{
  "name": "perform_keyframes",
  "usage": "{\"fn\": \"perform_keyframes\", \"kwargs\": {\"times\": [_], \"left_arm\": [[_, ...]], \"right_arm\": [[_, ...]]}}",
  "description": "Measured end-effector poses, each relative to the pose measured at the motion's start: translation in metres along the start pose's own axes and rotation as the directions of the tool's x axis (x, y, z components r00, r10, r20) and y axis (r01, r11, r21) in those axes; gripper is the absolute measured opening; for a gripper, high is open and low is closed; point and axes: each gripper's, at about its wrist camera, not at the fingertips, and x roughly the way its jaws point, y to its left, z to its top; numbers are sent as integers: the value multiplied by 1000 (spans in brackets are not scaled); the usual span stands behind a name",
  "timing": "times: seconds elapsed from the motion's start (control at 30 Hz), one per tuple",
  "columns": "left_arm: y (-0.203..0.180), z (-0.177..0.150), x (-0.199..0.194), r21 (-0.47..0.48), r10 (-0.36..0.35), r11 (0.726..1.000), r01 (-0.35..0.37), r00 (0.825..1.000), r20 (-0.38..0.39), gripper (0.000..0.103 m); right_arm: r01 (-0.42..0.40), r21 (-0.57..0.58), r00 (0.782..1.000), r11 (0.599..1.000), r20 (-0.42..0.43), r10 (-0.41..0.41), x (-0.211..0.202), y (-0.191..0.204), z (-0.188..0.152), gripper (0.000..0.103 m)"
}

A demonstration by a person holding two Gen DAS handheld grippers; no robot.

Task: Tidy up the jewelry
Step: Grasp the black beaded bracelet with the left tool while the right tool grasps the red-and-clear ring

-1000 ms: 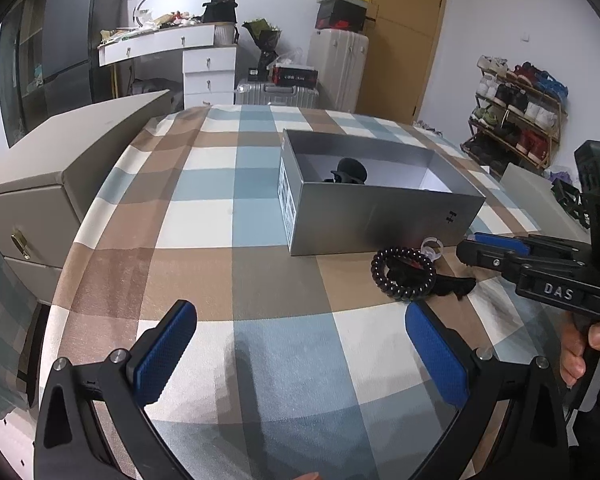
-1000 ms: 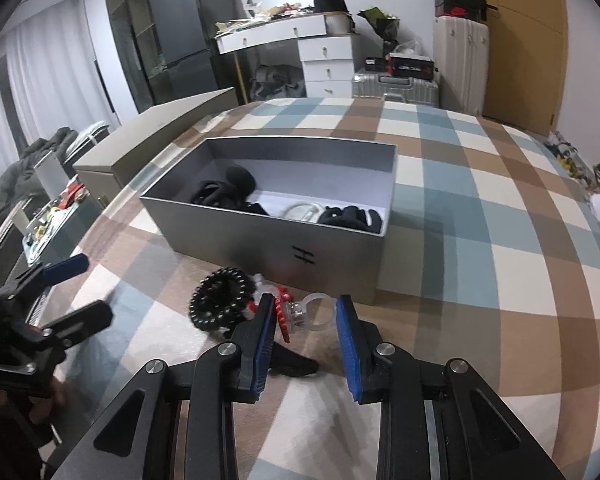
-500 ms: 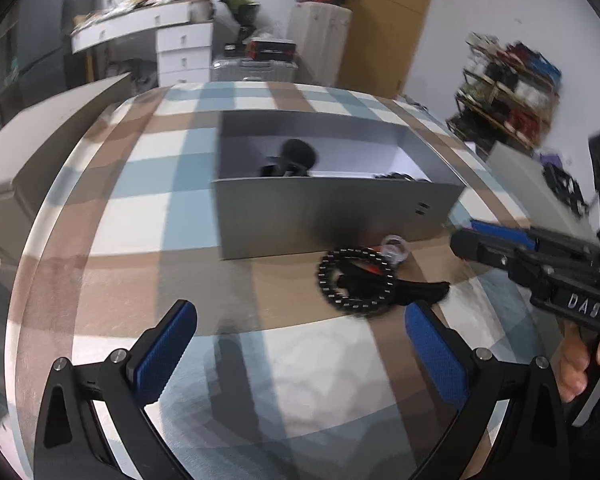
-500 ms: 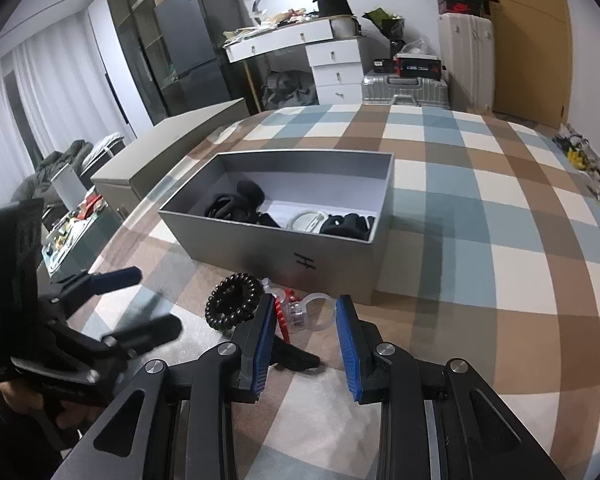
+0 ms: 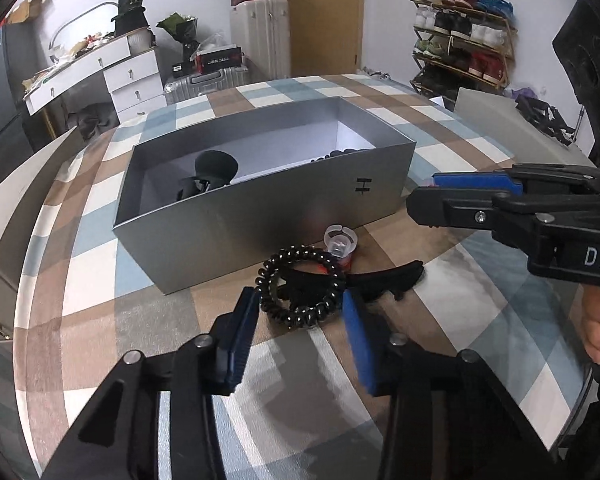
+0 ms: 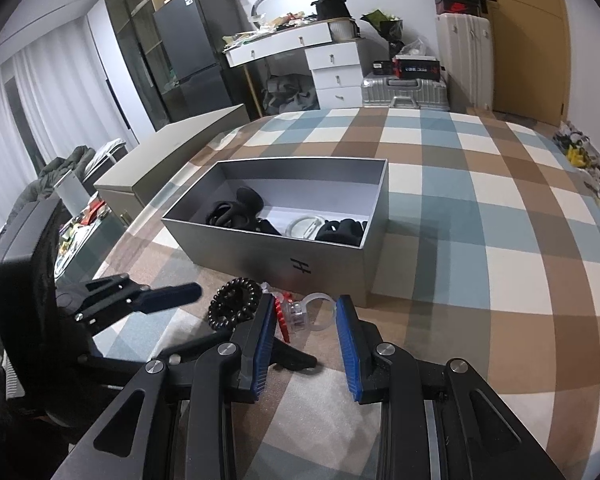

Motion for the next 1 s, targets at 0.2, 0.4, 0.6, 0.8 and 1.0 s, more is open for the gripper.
{"fn": "perform_keyframes", "kwargs": {"times": [0.2,0.4,0.6,0.8,1.0], "left_arm": [[-6,2,2,33,26,999,-26,1000,-5,37],[-7,4,2,32,23,999,-23,1000,-9,33],[-13,2,-4,60,-29,998,29,1000,2,5],[-7,2,-15,31,-41,999,40,998,39,4],[8,2,-28,-43,-43,998,46,995,89,4]], "right_arm": [[0,0,1000,1000,2,0,-2,0,0,29],[0,3,1000,1000,7,0,-5,-1,1,29],[-1,3,1000,1000,13,1,-7,-1,2,29],[-1,-2,1000,1000,11,1,-7,1,1,29],[-1,-3,1000,1000,14,2,-7,2,1,29]]}}
